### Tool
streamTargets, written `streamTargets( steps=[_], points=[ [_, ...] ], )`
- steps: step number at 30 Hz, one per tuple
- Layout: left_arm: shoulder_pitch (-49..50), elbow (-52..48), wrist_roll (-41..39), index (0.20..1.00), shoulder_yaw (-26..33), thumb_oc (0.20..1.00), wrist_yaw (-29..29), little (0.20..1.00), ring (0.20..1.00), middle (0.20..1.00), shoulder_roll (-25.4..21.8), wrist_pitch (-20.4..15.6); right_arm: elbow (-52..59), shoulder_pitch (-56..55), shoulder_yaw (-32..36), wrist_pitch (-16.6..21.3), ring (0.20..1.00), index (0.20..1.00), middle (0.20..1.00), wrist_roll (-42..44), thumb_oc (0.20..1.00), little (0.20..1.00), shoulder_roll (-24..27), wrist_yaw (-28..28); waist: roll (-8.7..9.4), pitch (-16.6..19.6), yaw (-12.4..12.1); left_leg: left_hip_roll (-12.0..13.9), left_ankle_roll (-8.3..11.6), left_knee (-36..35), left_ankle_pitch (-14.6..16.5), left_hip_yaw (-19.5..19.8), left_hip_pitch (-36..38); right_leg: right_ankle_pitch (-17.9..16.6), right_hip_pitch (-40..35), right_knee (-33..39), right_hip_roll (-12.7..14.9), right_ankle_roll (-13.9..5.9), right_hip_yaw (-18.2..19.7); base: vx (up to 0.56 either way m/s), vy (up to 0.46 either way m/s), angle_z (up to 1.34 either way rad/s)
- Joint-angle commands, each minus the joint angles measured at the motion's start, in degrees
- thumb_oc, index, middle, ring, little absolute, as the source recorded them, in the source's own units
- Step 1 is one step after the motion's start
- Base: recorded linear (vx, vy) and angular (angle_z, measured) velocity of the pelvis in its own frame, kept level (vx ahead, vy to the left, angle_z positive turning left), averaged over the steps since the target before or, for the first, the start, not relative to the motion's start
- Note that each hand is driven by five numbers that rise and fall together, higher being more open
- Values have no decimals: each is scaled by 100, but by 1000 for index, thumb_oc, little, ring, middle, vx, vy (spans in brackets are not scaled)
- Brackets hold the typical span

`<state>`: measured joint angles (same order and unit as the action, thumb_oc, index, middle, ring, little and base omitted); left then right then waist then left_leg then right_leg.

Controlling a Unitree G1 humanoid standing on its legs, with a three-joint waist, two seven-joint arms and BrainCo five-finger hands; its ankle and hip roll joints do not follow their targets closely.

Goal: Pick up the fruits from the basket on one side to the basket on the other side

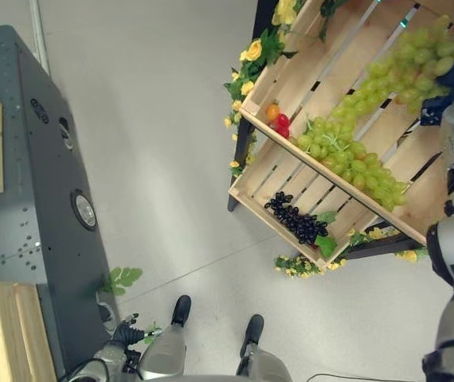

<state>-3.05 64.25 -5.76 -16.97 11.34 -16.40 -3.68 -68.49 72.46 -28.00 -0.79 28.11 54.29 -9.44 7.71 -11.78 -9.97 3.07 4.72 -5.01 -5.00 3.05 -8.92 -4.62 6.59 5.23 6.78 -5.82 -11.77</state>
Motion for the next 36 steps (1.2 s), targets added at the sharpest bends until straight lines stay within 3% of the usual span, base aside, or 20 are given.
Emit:
streamTargets(
  steps=[1,2,3,13,20,23,29,31,36],
  points=[
    [-125,270,57,1000,-381,1000,51,1000,1000,1000,-43,-10,13,975,-572,201,200,200,200,-174,200,200,423,-128,149,0,-67,-67,-37,1,163,-81,-105,106,-96,-23,197,-443,-13,-19,4,3],
    [-131,277,62,1000,-365,1000,48,1000,1000,1000,-42,-8,71,981,-604,200,451,451,451,-196,451,451,424,-110,143,-8,-61,-70,-36,1,162,-83,-118,109,-83,-23,197,-441,-18,0,0,0],
    [-127,288,53,1000,-356,1000,47,1000,1000,1000,-42,-8,125,978,-651,195,1000,1000,1000,-224,1000,1000,428,-65,142,-12,-57,-72,-34,1,156,-82,-126,112,-77,-23,194,-435,-21,0,0,0],
    [-202,317,112,1000,-280,1000,6,1000,1000,1000,-45,13,1056,685,-773,304,1000,1000,1000,-450,1000,1000,590,33,174,-11,57,-76,-41,1,190,-90,-72,128,-127,-23,188,-437,-7,0,0,0],
    [-193,312,193,1000,-113,1000,-43,1000,1000,1000,-65,33,2238,200,-785,325,1000,1000,1000,-963,1000,1000,1059,101,208,13,140,-59,-46,1,209,-139,-22,111,-140,-23,199,-450,43,0,0,0],
    [-189,273,282,1000,-15,1000,-71,1000,1000,1000,-45,50,3117,-461,-398,377,1000,1000,1000,-1128,1000,1000,1339,125,217,29,208,-55,-59,1,226,-164,-2,90,-139,-23,213,-459,56,-10,1,-1],
    [-157,227,397,1000,116,1000,-72,1000,1000,1000,-21,81,4274,-2093,873,482,1000,1000,1000,-1201,1000,1000,1377,188,247,65,239,-76,-81,1,245,-167,25,76,-147,-23,233,-472,70,-5,2,-1],
    [-119,193,437,1000,225,1000,-68,1000,1000,1000,37,84,4826,-3062,1605,559,1000,1000,1000,-1258,1000,1000,1061,209,235,82,266,-91,-97,1,257,-167,42,74,-161,-23,244,-480,71,0,0,0],
    [-87,119,552,1000,326,1000,-71,1000,1000,1000,105,101,5478,-4259,2453,628,1000,1000,1000,-1348,1000,1000,330,249,201,102,267,-133,-130,1,273,-170,65,55,-171,-23,270,-490,77,-13,11,-5]
  ],
)
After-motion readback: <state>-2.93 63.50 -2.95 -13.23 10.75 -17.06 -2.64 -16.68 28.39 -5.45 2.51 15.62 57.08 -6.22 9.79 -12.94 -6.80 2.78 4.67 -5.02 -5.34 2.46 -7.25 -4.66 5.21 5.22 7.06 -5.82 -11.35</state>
